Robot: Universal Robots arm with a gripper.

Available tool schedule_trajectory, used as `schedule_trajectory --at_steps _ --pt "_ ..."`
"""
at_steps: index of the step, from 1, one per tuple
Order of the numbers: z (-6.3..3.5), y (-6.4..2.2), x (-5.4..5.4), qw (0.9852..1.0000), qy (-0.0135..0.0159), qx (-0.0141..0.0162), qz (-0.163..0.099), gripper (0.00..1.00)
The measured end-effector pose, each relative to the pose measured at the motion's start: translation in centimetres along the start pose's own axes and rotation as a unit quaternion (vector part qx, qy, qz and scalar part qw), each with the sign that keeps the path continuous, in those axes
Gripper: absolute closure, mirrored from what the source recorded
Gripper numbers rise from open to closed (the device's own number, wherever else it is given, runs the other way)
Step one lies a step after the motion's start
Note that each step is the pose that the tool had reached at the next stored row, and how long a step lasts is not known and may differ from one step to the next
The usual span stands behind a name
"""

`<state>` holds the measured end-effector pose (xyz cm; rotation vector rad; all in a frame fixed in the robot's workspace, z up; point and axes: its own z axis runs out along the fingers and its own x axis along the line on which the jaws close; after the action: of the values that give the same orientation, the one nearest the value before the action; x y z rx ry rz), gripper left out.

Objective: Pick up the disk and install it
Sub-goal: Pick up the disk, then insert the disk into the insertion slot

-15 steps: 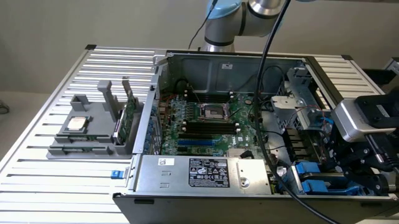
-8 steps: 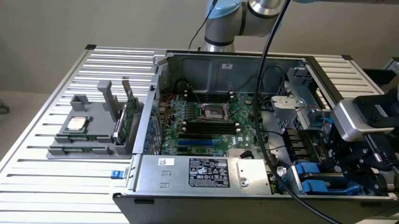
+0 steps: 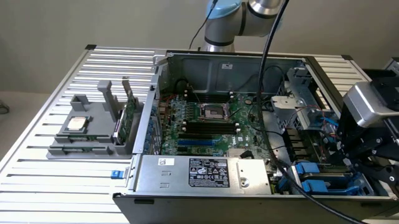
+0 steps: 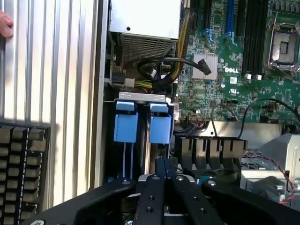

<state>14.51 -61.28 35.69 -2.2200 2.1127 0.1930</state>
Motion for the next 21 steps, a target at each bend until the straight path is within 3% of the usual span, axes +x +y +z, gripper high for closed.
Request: schedule_trajectory --at_steps 13,21 --pt "-5.82 0.21 -0.8 1.0 0.0 0.0006 0.004 0.87" --pt "-5.95 0.21 -0.8 1.0 -0.0013 0.0006 0.005 0.87"
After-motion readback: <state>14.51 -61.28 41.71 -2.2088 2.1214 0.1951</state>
